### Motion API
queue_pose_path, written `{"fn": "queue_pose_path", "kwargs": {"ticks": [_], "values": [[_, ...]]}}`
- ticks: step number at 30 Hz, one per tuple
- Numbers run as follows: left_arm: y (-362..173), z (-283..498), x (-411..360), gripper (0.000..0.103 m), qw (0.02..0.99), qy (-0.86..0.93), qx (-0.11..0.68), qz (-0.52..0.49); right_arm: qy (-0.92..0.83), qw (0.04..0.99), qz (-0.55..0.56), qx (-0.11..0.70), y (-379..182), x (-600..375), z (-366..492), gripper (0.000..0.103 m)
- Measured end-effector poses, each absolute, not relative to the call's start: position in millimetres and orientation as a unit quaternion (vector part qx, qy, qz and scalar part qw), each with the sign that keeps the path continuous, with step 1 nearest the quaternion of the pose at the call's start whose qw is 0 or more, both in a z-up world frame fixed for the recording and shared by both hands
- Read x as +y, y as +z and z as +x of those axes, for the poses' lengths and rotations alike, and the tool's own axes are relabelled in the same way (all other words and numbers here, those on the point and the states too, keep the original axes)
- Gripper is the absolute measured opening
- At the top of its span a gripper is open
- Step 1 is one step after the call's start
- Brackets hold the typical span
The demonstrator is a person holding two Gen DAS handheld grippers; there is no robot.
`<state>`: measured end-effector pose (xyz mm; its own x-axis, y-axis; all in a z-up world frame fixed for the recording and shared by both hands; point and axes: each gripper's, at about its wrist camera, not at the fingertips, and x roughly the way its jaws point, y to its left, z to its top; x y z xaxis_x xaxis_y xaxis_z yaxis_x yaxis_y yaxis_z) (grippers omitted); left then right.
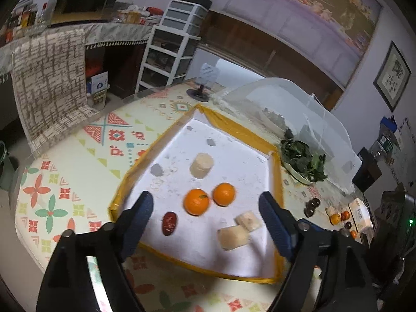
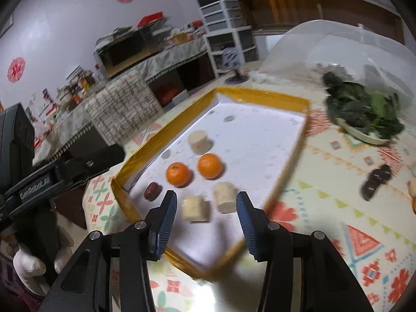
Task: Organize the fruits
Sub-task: 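Carry the date and tan cube into the white tray and open both tools, then grasp a dark plum with the left tool while the right tool grasps a mandarin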
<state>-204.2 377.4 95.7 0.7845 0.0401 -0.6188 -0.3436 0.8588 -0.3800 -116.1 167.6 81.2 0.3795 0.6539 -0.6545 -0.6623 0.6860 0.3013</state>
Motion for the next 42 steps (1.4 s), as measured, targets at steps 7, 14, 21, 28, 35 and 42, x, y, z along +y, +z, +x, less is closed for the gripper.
{"fn": "queue_pose_path", "kwargs": {"ticks": [7,14,21,28,35,42], "values": [[110,-191,309,0.085,0.924,-0.002,0.326,-0.201,0.313,0.869,0.022,0.382,81,62,-106,0.055],[107,-170,249,0.085,0.922,-0.052,0.349,-0.161,0.196,0.897,0.057,0.393,78,-68,-91,0.055],[80,-142,215,0.085,0.904,-0.061,0.389,-0.165,0.151,0.894,0.092,0.412,67,-120,-64,0.056],[61,-108,183,0.085,0.899,-0.063,0.418,-0.116,0.148,0.891,0.105,0.416,52,-91,-18,0.059],[52,-70,167,0.085,0.898,-0.068,0.424,-0.092,0.123,0.889,0.12,0.424,39,-80,10,0.061],[34,-27,146,0.085,0.895,-0.081,0.433,-0.065,0.108,0.89,0.105,0.43,31,-74,22,0.061]]}}
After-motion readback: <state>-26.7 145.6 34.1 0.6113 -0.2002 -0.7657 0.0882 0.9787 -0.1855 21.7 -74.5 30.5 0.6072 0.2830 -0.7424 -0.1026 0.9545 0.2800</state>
